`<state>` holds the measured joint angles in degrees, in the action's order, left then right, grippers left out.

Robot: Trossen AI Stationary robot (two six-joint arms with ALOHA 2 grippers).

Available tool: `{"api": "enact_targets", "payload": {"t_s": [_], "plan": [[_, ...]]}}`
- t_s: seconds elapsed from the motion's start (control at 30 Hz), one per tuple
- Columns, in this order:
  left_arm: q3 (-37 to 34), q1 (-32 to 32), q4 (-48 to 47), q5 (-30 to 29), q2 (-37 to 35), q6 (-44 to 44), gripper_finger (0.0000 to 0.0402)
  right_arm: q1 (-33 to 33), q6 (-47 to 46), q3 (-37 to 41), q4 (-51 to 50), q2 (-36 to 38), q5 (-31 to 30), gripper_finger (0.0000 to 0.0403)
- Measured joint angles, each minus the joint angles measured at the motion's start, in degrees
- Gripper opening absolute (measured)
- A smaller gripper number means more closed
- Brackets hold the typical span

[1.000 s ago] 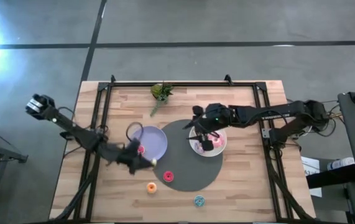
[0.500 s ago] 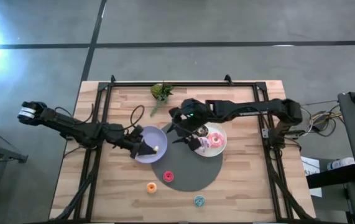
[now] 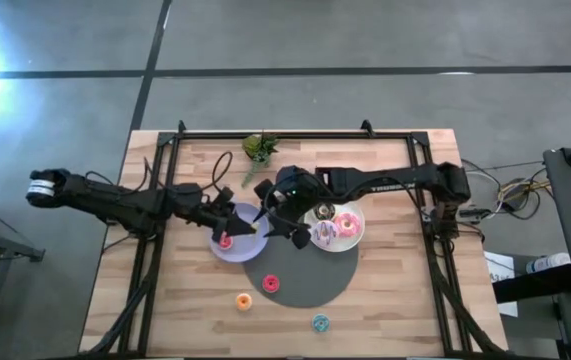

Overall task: Pick & Place donuts
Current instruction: Put the small yellow donut on the purple plate

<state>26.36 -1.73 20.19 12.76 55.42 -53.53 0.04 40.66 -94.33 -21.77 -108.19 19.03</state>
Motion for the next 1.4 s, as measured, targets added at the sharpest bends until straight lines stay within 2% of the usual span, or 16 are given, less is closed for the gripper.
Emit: {"api": "enact_targets", "payload": {"t_s": [0.17,0.37,0.7,0.83,1.17,1.4], "plan": [[1.13,1.23,-0.42,2.4,0.88,1.02,0.0,0.2,-0.02,0.07,0.05,-0.69,-0.16,0.0193],[2.03,1.15,-0.49,5.18,2.77,0.55,0.0,0.22,-0.09,0.19,-0.26,-1.08,-4.0,0.0169],[2.5,1.38,-0.38,6.28,2.85,0.84,0.0,0.19,0.05,0.68,0.1,-0.95,-4.83,0.0182],[2.63,2.12,-0.36,6.25,2.86,1.24,0.0,0.19,0.05,0.71,0.1,-0.95,-4.85,0.0174],[2.54,2.88,-0.47,4.26,3.34,1.83,0.0007,0.16,-0.45,0.71,-0.48,-0.94,-5.53,0.0093],[2.91,2.86,-0.62,3.21,3.3,-0.1,0.0078,0.12,-1.42,0.71,-1.53,-0.93,-6.04,0.0035]]}}
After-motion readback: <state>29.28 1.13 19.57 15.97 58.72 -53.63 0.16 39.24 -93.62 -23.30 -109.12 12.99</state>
